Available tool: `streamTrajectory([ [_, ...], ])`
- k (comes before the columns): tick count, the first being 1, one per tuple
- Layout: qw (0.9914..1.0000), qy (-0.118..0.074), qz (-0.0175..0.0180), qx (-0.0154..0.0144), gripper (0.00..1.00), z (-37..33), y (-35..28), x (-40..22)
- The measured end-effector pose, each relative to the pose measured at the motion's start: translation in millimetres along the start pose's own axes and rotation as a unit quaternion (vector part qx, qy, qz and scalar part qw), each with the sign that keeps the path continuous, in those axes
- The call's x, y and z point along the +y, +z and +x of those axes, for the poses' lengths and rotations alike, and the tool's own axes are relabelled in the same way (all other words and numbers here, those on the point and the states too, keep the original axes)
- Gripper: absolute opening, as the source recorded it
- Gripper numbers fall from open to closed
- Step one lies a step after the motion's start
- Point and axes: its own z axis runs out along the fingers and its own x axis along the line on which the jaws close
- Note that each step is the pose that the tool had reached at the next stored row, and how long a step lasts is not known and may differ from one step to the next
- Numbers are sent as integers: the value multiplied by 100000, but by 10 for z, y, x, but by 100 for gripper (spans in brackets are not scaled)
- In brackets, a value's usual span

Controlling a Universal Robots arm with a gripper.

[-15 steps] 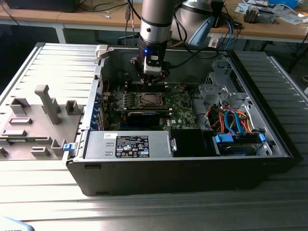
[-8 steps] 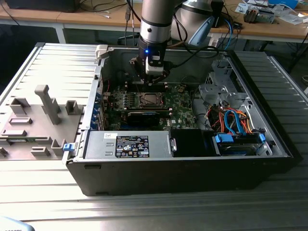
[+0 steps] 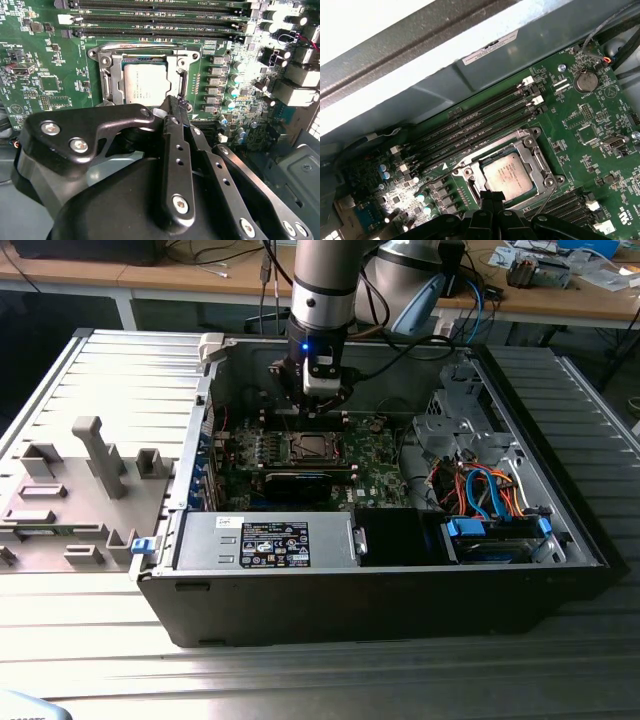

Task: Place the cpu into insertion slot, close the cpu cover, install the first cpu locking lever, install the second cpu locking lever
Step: 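Install the first cpu locking lever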

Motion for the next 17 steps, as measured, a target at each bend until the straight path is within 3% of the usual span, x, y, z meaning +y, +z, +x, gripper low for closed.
streamTrajectory([
  [17,99995,-955,68,-38,11,0,0,0],
])
